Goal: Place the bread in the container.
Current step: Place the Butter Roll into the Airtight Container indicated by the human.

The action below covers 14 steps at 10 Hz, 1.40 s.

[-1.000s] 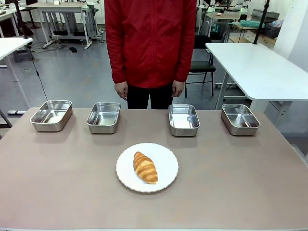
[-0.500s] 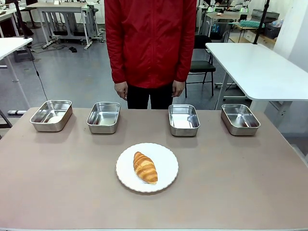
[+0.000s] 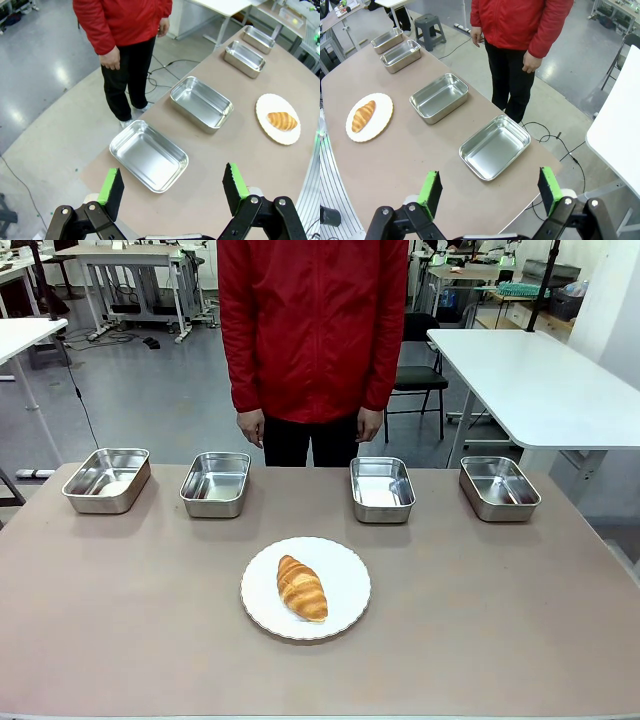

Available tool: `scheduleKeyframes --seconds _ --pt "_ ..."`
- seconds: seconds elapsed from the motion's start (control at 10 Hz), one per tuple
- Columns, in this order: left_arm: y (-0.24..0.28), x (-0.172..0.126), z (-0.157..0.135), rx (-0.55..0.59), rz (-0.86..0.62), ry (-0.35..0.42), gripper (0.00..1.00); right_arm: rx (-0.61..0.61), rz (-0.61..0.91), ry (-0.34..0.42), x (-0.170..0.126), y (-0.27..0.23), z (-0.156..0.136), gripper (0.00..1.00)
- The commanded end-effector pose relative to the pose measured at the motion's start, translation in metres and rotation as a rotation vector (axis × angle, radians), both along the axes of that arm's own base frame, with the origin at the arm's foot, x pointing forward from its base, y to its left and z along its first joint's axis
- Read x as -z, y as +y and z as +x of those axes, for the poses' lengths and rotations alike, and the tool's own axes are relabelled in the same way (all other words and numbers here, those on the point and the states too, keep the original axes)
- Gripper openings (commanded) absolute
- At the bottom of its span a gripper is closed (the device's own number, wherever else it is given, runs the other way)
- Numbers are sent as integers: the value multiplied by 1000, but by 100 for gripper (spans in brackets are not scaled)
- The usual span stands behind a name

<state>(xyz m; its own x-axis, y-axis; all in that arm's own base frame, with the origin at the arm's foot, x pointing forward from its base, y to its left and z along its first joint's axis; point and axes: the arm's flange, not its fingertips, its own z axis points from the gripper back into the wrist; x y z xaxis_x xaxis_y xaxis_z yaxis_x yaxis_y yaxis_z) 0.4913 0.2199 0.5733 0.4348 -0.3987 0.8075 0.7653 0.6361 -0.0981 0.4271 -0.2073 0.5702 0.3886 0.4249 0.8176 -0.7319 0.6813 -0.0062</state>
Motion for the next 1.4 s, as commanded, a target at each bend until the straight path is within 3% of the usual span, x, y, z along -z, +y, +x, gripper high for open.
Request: scheduleKeyframes --seconds 0.0,1.3 --pt "0 -2 -1 13 1 -7 100 -5 3 -4 0 0 0 100" --pt "0 -2 -1 13 1 -7 100 -5 3 -4 0 0 0 100"
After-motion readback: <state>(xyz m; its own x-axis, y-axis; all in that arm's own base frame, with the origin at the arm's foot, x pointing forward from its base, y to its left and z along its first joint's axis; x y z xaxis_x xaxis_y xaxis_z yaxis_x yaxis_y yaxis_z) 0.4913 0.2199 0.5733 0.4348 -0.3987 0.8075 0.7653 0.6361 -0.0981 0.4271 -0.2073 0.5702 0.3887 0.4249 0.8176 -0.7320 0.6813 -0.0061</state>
